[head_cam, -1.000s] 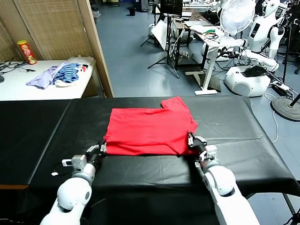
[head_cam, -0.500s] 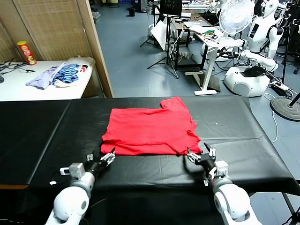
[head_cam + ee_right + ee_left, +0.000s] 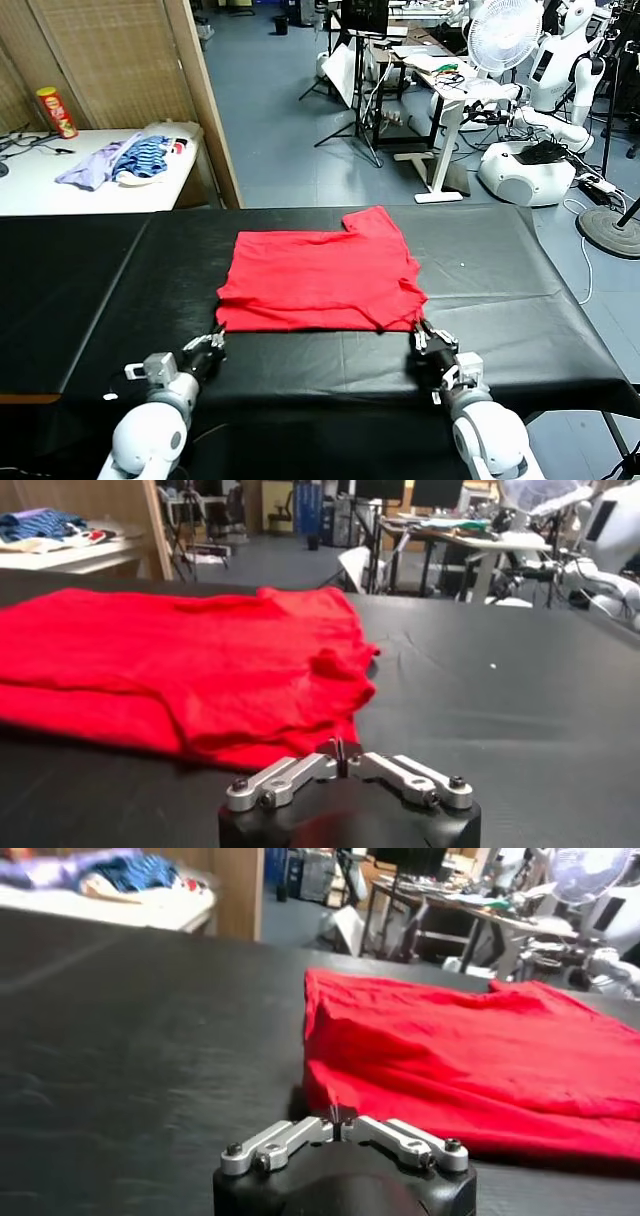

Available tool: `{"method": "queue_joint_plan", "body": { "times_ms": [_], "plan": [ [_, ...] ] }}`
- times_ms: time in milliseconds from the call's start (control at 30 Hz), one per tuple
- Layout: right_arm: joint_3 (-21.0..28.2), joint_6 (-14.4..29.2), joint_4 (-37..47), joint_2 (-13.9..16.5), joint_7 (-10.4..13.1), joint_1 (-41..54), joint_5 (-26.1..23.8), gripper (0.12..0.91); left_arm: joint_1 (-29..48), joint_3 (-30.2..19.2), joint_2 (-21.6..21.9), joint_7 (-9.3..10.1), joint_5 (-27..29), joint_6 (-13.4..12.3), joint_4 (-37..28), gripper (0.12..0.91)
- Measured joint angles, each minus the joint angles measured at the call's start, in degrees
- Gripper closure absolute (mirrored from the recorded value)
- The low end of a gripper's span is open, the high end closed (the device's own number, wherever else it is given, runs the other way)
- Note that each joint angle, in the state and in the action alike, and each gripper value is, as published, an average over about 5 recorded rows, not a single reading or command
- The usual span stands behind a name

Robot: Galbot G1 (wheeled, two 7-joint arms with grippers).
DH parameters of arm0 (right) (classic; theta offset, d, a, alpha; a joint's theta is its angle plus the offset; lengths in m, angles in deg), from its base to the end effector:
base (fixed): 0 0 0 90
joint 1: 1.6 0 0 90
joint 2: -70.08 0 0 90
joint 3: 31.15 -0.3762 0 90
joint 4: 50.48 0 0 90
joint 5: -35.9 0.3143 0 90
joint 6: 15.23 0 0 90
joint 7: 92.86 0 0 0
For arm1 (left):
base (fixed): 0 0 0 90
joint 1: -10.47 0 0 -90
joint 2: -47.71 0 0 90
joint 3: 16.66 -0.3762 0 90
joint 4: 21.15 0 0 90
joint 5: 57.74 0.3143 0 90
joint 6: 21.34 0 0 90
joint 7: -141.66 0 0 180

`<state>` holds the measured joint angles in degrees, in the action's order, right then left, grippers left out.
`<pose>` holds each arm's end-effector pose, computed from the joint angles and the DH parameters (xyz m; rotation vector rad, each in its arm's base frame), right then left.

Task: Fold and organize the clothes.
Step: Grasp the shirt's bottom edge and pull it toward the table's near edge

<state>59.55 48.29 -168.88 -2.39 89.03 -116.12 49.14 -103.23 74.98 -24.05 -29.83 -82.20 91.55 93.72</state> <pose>0.1614 -0.0651 -0.3123 0.1508 -2.7235 0.1098 0.1689 0.0841 -0.3244 0.0214 -2.7370 0.0996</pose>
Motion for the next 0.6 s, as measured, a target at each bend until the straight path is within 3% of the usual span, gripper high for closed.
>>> {"method": "queue_joint_plan", "body": {
  "times_ms": [167, 333, 433, 600],
  "plan": [
    [-0.31, 0.17, -1.81, 0.09, -0.33, -3.45, 0.47, 0.892, -4.18, 1.64, -0.61, 0.3, 0.61, -0.07, 3.25, 0.904],
    [0.2, -1.02, -3.73, -0.57, -0.43, -6.14, 0.35, 0.697, -9.19, 3.02, -0.55, -0.31, 1.12, -0.38, 6.42, 0.888],
    [-0.3, -2.27, -5.71, -0.42, -0.35, -7.74, 0.71, 0.546, -11.58, 3.88, -0.29, -0.27, 1.58, -0.3, 7.77, 0.782],
    [-2.21, -4.05, -10.27, 0.86, 0.28, -8.83, 4.13, 0.292, -15.4, 5.5, 0.72, 0.47, 2.05, 0.61, 10.29, 0.498]
  ]
}}
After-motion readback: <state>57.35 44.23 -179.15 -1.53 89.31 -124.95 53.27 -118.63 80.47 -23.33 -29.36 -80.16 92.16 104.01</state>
